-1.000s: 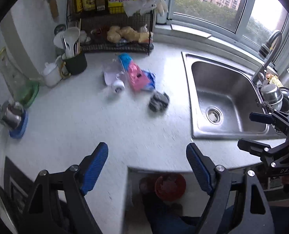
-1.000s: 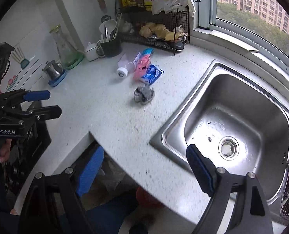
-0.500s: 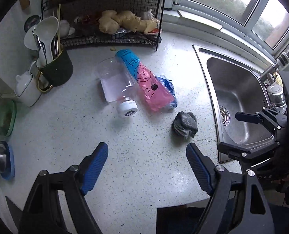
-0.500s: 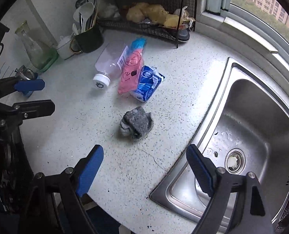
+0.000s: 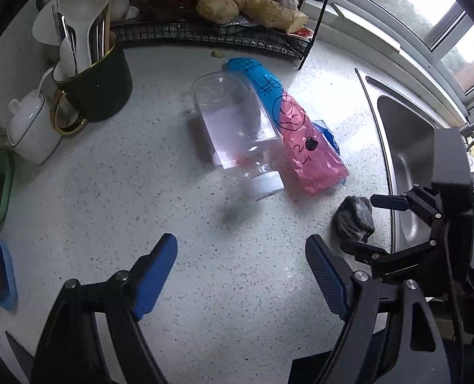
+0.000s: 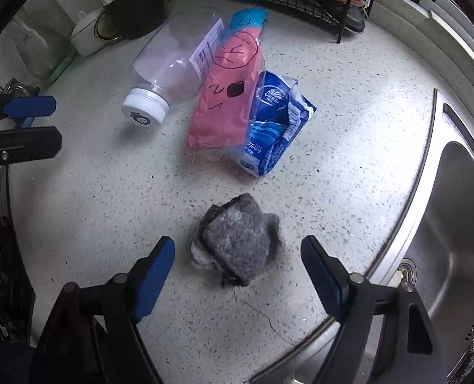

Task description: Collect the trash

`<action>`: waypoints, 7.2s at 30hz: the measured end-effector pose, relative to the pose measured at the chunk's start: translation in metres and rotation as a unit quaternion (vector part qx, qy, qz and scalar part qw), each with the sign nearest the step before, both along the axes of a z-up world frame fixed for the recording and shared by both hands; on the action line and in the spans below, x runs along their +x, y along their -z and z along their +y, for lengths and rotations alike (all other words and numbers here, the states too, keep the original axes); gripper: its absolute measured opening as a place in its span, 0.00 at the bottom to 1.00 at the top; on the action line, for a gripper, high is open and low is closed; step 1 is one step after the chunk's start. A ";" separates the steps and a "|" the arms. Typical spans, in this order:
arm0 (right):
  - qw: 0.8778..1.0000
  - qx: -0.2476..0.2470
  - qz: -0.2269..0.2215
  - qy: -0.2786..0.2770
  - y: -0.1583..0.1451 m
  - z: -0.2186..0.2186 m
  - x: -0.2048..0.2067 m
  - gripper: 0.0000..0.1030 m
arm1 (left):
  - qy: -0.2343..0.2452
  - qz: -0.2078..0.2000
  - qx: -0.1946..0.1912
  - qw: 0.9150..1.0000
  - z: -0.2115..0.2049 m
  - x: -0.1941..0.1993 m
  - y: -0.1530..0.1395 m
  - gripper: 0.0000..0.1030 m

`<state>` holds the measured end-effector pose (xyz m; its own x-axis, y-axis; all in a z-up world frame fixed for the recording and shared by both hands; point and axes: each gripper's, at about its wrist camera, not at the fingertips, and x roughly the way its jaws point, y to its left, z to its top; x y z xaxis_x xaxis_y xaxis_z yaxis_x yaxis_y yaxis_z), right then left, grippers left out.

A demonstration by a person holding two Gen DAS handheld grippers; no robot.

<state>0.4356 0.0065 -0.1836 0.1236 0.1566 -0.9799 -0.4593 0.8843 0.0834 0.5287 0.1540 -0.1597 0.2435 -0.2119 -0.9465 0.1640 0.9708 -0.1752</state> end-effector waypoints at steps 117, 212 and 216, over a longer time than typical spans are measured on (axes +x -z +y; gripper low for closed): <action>0.992 0.113 -0.053 -0.029 -0.062 -0.150 -0.273 0.39 | 0.082 0.020 0.000 0.996 -0.217 -0.335 -0.005 0.71; 0.991 0.072 -0.116 -0.005 -0.006 -0.122 -0.299 0.94 | -0.026 -0.026 -0.023 0.999 -0.145 -0.369 0.028 0.87; 0.987 0.059 -0.147 -0.013 -0.033 -0.122 -0.291 0.95 | -0.059 -0.064 -0.018 0.996 -0.136 -0.362 -0.011 0.87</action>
